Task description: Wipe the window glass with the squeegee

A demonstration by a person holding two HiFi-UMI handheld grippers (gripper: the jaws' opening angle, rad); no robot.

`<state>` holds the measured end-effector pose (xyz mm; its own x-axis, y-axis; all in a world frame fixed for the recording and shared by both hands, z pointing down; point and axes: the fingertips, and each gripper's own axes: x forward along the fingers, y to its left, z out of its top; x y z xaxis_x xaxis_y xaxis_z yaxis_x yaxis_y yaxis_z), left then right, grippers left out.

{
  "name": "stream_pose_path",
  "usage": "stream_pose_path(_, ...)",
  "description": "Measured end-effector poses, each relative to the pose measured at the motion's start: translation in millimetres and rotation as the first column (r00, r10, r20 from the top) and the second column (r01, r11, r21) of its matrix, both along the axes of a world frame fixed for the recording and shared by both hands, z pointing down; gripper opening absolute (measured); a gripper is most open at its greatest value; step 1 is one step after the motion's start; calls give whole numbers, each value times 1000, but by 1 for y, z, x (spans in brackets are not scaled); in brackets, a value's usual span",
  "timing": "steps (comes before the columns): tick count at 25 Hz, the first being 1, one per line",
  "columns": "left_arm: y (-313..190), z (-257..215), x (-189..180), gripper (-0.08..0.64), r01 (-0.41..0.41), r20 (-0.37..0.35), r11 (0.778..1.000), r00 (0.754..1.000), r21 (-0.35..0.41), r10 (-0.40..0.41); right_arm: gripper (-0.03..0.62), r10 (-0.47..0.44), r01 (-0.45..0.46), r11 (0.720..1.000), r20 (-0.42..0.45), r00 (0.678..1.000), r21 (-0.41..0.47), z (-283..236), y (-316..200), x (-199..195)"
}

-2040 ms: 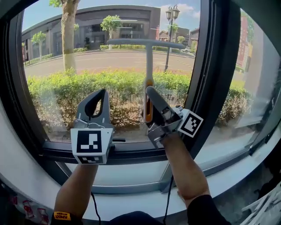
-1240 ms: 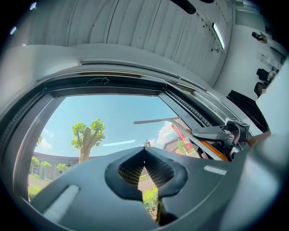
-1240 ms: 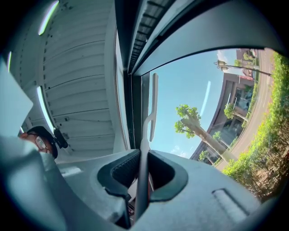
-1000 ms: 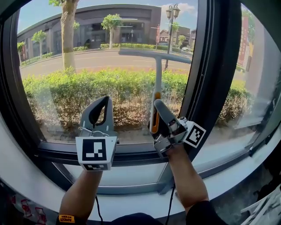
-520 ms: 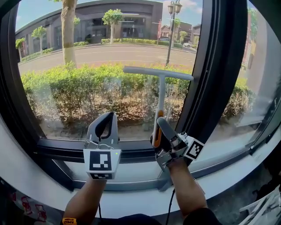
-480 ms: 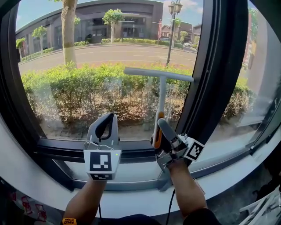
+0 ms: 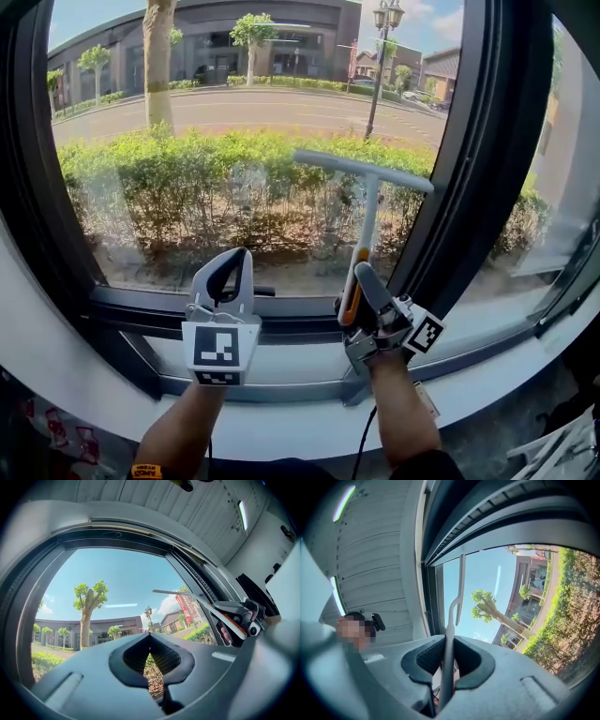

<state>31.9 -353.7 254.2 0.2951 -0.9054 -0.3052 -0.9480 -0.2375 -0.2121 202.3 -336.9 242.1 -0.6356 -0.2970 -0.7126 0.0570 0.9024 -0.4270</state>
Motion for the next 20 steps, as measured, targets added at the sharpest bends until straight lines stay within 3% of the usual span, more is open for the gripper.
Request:
stream_pose_path(8,18,-12,-67,14,65,6,998,998,19,-65,48,38,-37,998,-28,999,48,-16,19,-56)
stream_pose_path(15,42,-35,-157,14,176,1,982,984,72,-176,48,-21,28,995,-72,997,101,-41,32,-147)
stream_pose_path(20,67,-61,-229,14,260,-5,957,965,127,-262,48,-63,80,984,-106,992,159,-67,44,-223)
